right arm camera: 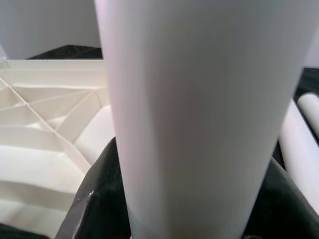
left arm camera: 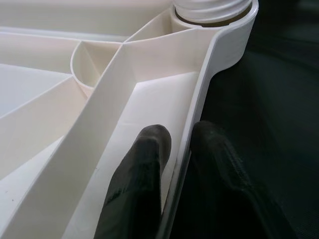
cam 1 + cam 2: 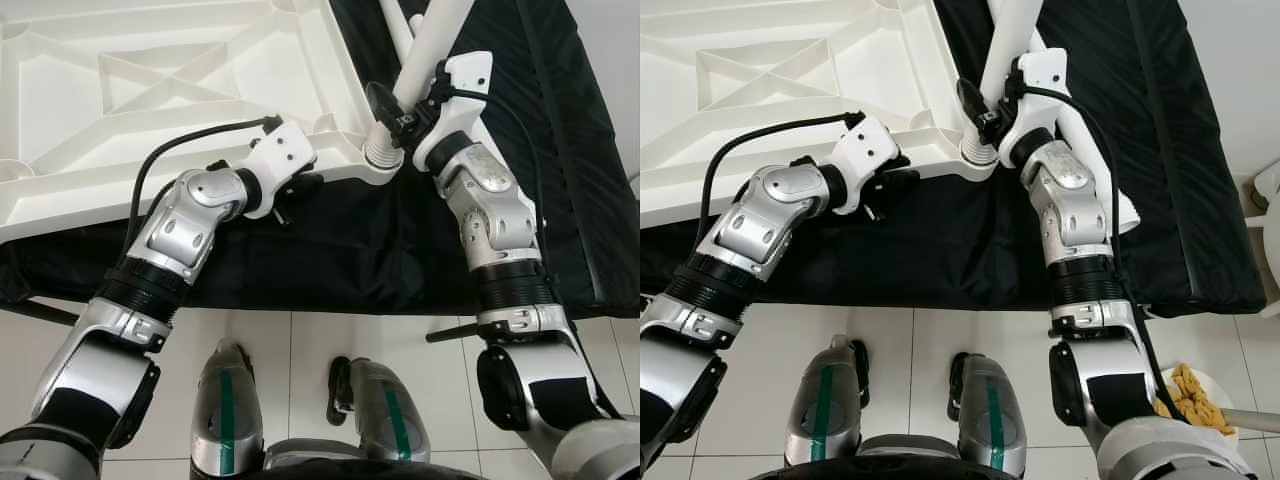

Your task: Building children table

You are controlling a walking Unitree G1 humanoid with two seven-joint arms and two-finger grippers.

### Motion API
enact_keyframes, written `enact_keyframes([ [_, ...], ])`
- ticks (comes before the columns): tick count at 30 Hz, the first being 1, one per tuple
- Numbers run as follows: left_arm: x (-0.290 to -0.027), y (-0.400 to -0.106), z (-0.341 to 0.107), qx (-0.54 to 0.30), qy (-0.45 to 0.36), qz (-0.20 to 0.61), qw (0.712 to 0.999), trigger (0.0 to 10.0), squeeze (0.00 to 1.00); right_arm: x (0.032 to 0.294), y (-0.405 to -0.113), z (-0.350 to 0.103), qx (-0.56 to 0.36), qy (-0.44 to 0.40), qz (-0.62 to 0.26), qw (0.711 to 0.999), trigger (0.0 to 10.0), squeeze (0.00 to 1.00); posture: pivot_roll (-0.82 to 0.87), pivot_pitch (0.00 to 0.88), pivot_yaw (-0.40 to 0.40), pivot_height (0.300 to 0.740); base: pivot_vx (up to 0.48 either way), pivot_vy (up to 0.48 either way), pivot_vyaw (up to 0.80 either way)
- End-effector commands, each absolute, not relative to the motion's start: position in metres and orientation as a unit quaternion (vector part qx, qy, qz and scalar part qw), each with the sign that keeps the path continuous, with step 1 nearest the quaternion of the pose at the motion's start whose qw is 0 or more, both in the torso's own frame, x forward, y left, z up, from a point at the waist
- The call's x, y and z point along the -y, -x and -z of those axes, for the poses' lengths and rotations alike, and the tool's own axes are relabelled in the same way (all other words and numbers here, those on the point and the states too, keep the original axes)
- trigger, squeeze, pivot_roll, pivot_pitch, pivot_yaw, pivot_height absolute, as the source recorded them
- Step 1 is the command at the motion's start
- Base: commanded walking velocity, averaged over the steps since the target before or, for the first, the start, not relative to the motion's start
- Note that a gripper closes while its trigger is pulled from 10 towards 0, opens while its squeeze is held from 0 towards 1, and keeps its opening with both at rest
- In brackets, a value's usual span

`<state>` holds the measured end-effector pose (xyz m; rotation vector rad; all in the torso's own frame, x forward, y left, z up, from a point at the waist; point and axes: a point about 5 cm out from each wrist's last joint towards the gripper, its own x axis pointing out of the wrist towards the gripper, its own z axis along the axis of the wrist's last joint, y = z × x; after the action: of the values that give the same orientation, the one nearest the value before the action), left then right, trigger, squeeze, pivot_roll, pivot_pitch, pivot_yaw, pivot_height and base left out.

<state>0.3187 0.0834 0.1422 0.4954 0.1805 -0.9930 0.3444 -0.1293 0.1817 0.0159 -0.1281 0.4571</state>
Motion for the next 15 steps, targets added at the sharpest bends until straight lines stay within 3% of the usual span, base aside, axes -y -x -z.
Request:
enact_keyframes([
  [1,-0.078,-0.32,-0.167,-0.026,-0.25,0.467,0.848,10.0,0.0,0.144,-0.341,-0.159,0.014,-0.006,-0.199,0.98,10.0,0.0,0.08,0.067,-0.059,0.74,0.0,0.0,0.0],
  [10,-0.077,-0.321,-0.167,-0.025,-0.251,0.467,0.847,10.0,0.0,0.154,-0.334,-0.16,0.0,-0.044,-0.189,0.981,10.0,0.0,0.07,0.065,-0.056,0.74,0.0,0.0,0.0],
  [15,-0.076,-0.323,-0.168,-0.023,-0.252,0.467,0.847,10.0,0.0,0.153,-0.331,-0.16,0.02,-0.01,-0.196,0.98,10.0,0.0,0.06,0.069,-0.052,0.74,0.0,0.0,0.0],
])
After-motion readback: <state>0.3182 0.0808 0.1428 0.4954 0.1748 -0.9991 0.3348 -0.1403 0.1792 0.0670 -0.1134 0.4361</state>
